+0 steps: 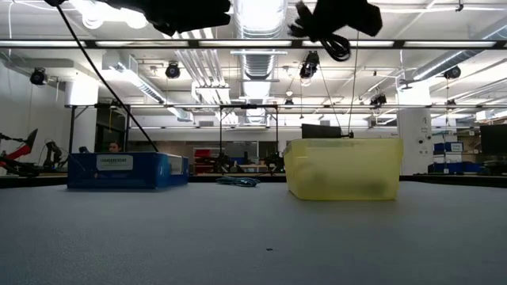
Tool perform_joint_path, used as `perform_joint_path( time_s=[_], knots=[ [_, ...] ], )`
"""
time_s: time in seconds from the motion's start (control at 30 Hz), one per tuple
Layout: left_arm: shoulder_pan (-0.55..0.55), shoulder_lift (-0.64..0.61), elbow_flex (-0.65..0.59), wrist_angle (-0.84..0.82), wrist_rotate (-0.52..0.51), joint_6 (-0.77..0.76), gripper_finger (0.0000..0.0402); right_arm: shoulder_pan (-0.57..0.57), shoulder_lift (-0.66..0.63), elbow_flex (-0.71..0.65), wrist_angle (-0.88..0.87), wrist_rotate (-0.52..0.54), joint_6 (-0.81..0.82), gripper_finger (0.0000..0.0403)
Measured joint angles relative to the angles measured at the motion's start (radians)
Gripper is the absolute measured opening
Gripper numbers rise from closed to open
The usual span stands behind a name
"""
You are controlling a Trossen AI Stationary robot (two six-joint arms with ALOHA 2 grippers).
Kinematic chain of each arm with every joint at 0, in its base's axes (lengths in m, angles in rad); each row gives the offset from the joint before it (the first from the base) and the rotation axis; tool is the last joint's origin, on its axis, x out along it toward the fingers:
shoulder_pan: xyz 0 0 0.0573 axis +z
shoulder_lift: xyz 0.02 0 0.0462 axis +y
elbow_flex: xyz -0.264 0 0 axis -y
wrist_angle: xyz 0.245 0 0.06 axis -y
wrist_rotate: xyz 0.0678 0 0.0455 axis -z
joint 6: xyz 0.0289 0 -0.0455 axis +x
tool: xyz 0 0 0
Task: Pick and place USB-C Cables
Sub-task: Put the black charger cable into the yellow bin
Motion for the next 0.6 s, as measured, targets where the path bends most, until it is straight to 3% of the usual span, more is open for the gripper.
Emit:
perform_joint_path(
  time_s=[0.3, 0.6],
  knots=[
    [-0.002, 0.0, 0.0, -0.002, 0.0, -0.022, 0.0251, -0.089, 0.111, 0.028, -0.12, -0.269, 0.196, 0.0033],
    [-0.002, 0.0, 0.0, -0.008, 0.0, -0.026, 0.0251, -0.185, 0.194, 0.027, -0.254, -0.437, 0.255, 0.0033]
  ],
)
